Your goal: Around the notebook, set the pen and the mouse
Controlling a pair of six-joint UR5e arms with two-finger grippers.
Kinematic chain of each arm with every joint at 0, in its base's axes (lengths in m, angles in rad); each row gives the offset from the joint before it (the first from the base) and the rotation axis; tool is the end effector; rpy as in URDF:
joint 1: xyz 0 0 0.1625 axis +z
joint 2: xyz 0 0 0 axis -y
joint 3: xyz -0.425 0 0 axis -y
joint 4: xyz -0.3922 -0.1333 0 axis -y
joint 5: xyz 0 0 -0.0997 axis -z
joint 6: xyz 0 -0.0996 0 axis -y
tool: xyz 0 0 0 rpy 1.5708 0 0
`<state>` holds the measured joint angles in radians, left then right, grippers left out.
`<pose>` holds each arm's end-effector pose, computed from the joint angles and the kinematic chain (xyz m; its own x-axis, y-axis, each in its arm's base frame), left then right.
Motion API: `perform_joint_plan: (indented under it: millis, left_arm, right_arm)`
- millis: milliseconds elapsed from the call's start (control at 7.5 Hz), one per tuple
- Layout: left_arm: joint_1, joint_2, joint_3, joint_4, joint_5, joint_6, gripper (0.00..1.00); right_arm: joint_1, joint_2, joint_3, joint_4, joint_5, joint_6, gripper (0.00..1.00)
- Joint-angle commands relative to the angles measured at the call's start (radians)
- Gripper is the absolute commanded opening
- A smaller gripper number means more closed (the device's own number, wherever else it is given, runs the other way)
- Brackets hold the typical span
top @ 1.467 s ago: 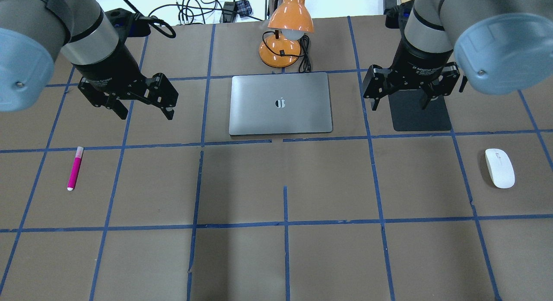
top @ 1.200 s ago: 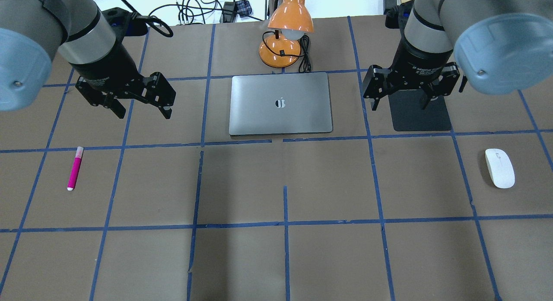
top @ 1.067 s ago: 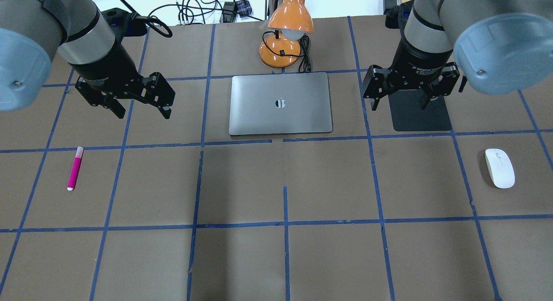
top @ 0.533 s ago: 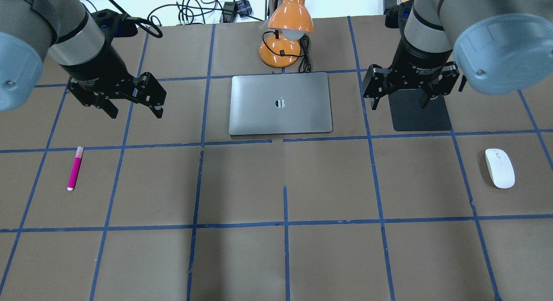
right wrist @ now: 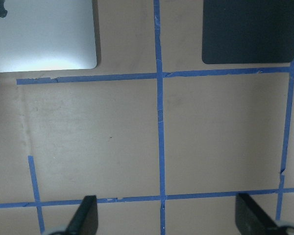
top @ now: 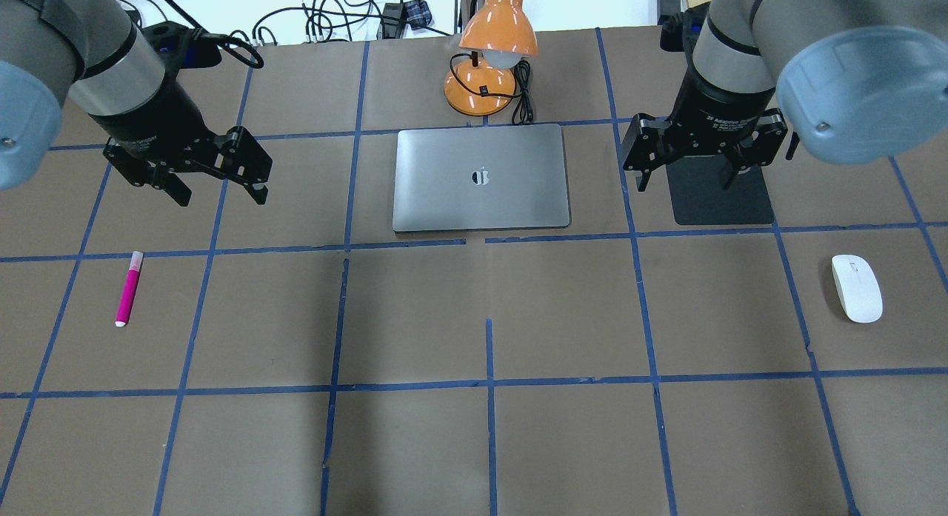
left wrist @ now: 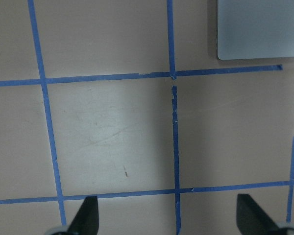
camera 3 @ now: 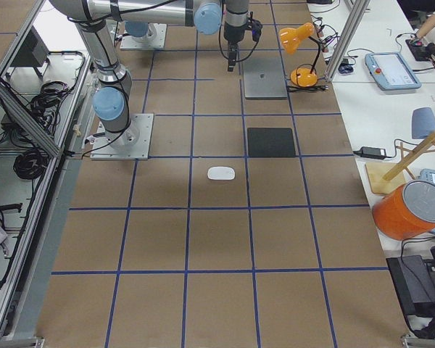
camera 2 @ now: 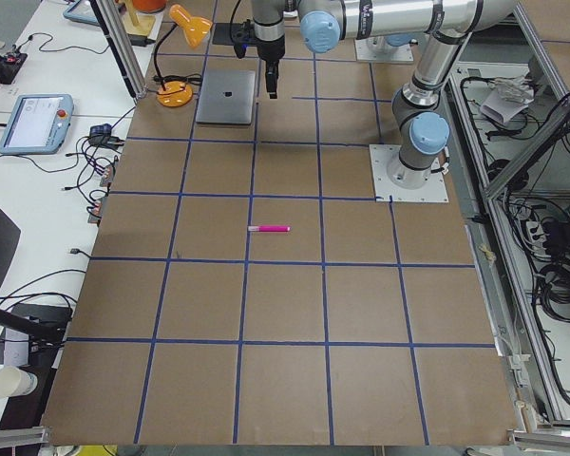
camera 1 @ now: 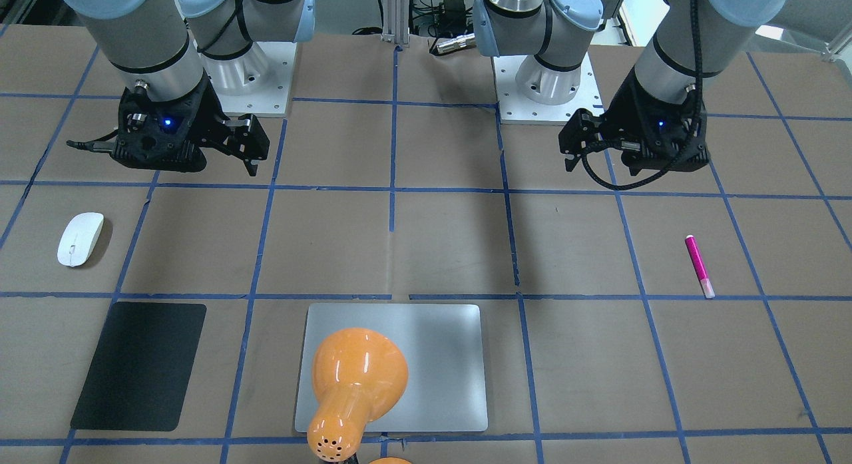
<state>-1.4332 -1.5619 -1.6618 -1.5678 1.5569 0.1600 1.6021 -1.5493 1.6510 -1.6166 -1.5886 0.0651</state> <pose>-0.0678 -0.4926 0.4482 -0.9994 0.0208 0.0263 0.0228 0.9969 0.0758 0.1469 -0.4889 0.4426 -0.9992 0.0327 0.0214 0.0338 0.9979 0.0546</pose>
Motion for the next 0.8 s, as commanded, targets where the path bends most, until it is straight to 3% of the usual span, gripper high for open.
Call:
perform_joint_plan:
  millis: [0,267,400,667]
  left_arm:
    - [0.153,-0.029,-0.047,0.035,0.005,0.100,1.00]
    - [0.311,-0.096,-0.129,0.228,0.002,0.237,1.00]
    - [0.357,-0.125,-0.160,0.273,0.003,0.344,1.00]
    - [0.465,-0.197,-0.165,0.337,0.003,0.366,1.00]
  right_arm:
    - [-0.001,-0.002,0.003,0.000,0.002,0.001,1.00]
    - [-0.002,0.000,0.003,-0.003,-0.001,-0.007,1.00]
    - [-0.004,0.000,0.003,-0.003,-0.005,-0.010,1.00]
    - [-0.017,0.000,0.004,0.000,-0.005,-0.021,1.00]
